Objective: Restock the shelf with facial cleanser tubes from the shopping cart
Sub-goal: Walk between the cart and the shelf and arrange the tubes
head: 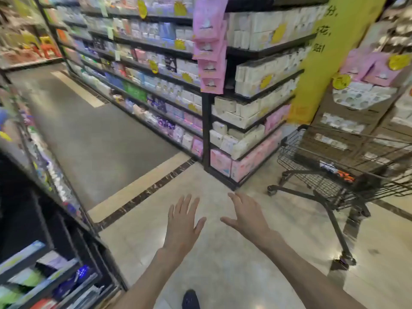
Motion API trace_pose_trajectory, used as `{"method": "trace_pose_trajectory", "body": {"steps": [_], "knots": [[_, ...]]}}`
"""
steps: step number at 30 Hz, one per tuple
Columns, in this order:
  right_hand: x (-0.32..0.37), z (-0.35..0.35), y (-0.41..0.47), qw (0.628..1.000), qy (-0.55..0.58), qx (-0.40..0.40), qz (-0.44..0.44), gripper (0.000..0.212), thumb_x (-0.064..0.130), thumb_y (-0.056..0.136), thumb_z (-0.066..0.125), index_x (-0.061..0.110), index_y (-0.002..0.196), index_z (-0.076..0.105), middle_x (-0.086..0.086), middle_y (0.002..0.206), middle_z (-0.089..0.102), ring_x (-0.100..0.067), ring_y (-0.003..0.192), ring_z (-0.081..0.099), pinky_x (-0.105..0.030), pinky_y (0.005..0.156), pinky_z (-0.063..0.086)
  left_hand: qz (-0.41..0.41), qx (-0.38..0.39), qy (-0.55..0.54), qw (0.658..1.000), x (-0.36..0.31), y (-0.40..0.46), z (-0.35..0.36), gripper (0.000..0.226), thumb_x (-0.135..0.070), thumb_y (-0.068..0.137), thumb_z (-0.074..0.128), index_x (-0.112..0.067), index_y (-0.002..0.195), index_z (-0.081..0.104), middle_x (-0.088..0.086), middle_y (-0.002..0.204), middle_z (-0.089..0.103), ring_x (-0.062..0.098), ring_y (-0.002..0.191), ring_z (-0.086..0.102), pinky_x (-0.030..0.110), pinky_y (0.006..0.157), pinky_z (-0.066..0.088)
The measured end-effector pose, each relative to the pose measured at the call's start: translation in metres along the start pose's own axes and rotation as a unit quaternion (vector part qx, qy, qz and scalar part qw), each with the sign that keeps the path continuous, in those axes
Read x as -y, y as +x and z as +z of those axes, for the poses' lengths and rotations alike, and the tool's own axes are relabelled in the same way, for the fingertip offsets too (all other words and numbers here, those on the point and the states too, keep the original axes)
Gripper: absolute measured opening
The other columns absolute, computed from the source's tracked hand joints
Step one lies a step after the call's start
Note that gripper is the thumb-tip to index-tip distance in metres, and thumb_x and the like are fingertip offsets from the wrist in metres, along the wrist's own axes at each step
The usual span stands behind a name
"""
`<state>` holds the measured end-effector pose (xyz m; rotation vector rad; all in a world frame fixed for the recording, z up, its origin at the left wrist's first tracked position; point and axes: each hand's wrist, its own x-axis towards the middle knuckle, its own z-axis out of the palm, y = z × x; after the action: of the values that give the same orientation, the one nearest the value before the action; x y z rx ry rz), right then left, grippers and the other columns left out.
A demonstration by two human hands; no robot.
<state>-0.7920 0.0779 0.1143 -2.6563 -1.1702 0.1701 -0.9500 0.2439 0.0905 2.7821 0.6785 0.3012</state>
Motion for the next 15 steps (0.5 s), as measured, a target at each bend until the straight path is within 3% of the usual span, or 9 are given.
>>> {"method": "trace_pose_trajectory", "body": {"steps": [7, 12, 15], "knots": [[-0.12, -0.018, -0.005, 0.987, -0.001, -0.017, 0.162, 0.088, 0.068, 0.089, 0.059, 0.024, 0.158, 0.027, -0.004, 0.161, 0.032, -0.024, 0.15, 0.029, -0.041, 0.119, 0.028, 0.14, 0.084, -0.055, 0.985, -0.092, 0.105, 0.068, 0.062, -0.056, 0.105, 0.038, -0.03, 0.16, 0.026, -0.001, 0.17, 0.017, 0.023, 0.157, 0.013, 0.045, 0.125, 0.013], [-0.181, -0.038, 0.007, 0.966, -0.005, -0.029, 0.256, 0.087, 0.071, 0.089, 0.056, 0.025, 0.157, 0.027, -0.002, 0.161, 0.032, -0.023, 0.15, 0.029, -0.041, 0.119, 0.029, 0.213, 0.113, -0.065, 0.968, -0.151, 0.184, 0.104, 0.077, -0.071, 0.098, 0.01, -0.028, 0.156, 0.036, 0.001, 0.162, 0.037, 0.026, 0.151, 0.031, 0.05, 0.122, 0.029], [-0.21, -0.052, 0.022, 0.952, -0.003, -0.036, 0.303, 0.088, 0.071, 0.089, 0.056, 0.025, 0.158, 0.027, -0.002, 0.161, 0.032, -0.024, 0.15, 0.03, -0.04, 0.12, 0.029, 0.243, 0.141, -0.079, 0.956, -0.18, 0.233, 0.118, 0.068, -0.064, 0.101, 0.027, -0.025, 0.155, 0.039, 0.002, 0.16, 0.041, 0.025, 0.148, 0.036, 0.05, 0.118, 0.033]]}}
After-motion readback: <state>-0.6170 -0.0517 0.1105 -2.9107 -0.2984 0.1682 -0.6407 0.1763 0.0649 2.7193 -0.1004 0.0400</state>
